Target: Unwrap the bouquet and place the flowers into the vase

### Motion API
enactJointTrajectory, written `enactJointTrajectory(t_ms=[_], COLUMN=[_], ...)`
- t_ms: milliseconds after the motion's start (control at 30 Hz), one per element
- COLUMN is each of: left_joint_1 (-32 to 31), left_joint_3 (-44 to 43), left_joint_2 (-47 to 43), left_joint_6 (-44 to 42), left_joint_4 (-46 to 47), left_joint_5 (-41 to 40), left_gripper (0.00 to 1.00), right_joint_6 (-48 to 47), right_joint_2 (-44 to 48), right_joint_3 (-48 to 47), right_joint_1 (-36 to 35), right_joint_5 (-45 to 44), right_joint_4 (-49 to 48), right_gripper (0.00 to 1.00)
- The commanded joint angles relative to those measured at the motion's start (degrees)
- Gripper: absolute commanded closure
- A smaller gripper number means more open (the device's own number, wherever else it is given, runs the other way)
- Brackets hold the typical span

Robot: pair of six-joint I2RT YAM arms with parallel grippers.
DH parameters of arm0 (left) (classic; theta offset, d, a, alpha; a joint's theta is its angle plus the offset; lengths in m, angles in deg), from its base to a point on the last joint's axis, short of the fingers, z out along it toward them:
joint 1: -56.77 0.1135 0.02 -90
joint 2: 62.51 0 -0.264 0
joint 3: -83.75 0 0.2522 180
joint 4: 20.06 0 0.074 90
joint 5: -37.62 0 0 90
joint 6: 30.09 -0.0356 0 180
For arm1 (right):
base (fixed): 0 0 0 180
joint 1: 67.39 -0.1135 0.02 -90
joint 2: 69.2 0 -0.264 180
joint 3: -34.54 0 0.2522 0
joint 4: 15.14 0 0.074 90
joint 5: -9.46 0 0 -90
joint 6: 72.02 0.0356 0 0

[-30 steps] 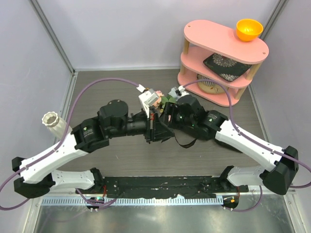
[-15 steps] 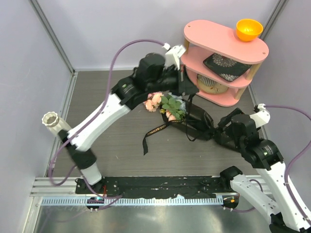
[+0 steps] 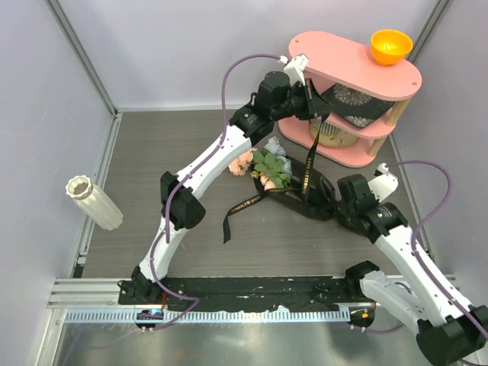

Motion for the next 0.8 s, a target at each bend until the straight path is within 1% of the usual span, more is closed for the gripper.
enactJointTrajectory(t_ms=[0, 33, 67, 100, 133, 167, 200, 233, 267, 300, 333, 367, 400, 433, 500, 533, 600, 633, 667, 700, 733, 767], left_joint_1=[2.14, 2.14, 2.14, 2.06, 1.97, 1.88, 1.71, 1.53, 1.35, 1.35, 1.35, 1.35, 1.26, 1.18, 1.0, 1.0, 0.91, 0.91, 0.91, 0.91, 1.0, 1.09], left_joint_3=[-1.2, -0.93, -0.84, -0.83, -0.83, -0.83, -1.36, -2.06, -3.2, -3.12, -2.77, -1.81, -1.45, -1.36, -2.06, -2.24, -2.15, -2.07, -2.07, -1.98, -1.89, -0.85], left_joint_2=[-1.44, -1.71, -2.15, -2.76, -3.29, -3.73, -4.52, -4.7, -4.88, -5.23, -5.32, -5.32, -5.23, -4.27, -3.21, -2.25, -1.98, -2.15, -2.59, -3.12, -3.56, -4.95], left_joint_6=[5.05, 7.14, 8.03, 9.0, 10.92, 11.9, 12.17, 11.04, 10.68, 10.59, 10.59, 11.63, 12.69, 13.83, 17.35, 18.49, 20.34, 20.52, 20.17, 18.0, 16.67, 15.35], left_joint_4=[21.29, 23.08, 24.84, 28.42, 30.02, 31.52, 33.88, 34.17, 33.82, 33.56, 33.73, 34.08, 35.47, 36.36, 38.03, 38.65, 39.53, 39.27, 38.74, 36.48, 34.71, 32.96], left_joint_5=[-2.33, -2.34, -2.07, -0.33, 0.03, 0.12, 0.21, -0.05, -0.57, -1.01, -1.1, -1.11, -0.93, 0.38, 1.61, 3.1, 4.25, 4.6, 5.3, 5.4, 5.22, 5.05], left_gripper=[1.0, 1.0, 1.0, 1.0, 1.0, 1.0, 1.0, 1.0, 1.0, 1.0, 1.0, 1.0, 1.0, 1.0, 1.0, 1.0, 1.0, 1.0, 1.0, 1.0, 1.0, 1.0], right_joint_6=[-4.04, -5.8, -7.9, -10.27, -10.38, -10.38, -11.17, -13.61, -15.2, -16.09, -17.92, -18.9, -19.78, -20.22, -18.92, -18.39, -16.54, -16.54, -17.23, -18.11, -18.64, -19.17], right_joint_2=[-4.13, -4.49, -4.49, -4.4, -3.1, -1.95, -0.38, 2.42, 3.93, 5.08, 7.26, 7.89, 7.99, 7.82, 3.44, 1.68, -3.59, -5.44, -7.55, -10.79, -12.65, -14.14], right_joint_3=[0.77, 0.94, 1.46, 1.99, 2.87, 3.49, 4.19, 4.28, 4.11, 3.93, 4.1, 4.54, 5.07, 6.29, 7.0, 6.75, 6.22, 4.82, 3.07, 0.96, -3.23, -5.28], right_joint_1=[3.67, 3.93, 3.93, 3.93, 4.02, 3.94, 3.93, 3.93, 3.93, 3.93, 3.93, 3.93, 3.93, 3.93, 3.85, 3.93, 3.93, 3.93, 3.93, 4.02, 4.28, 5.85], right_joint_5=[5.39, 7.84, 14.83, 16.64, 17.27, 17.62, 19.02, 20.25, 21.83, 25.24, 27.53, 31.12, 34.64, 43.03, 47.14, 48.46, 47.51, 46.73, 36.97, 29.3, 22.96, 14.55], right_joint_4=[-8.0, -9.74, -11.59, -12.82, -12.75, -12.83, -13.79, -13.89, -14.33, -14.59, -15.55, -16.78, -20.53, -22.74, -27.05, -32.03, -37.33, -41.1, -40.18, -37.99, -33.1, -31.4], right_gripper=[0.97, 0.97, 0.95, 0.94, 0.88, 0.83, 0.8, 0.74, 0.7, 0.65, 0.54, 0.5, 0.47, 0.44, 0.44, 0.43, 0.43, 0.44, 0.45, 0.45, 0.44, 0.44])
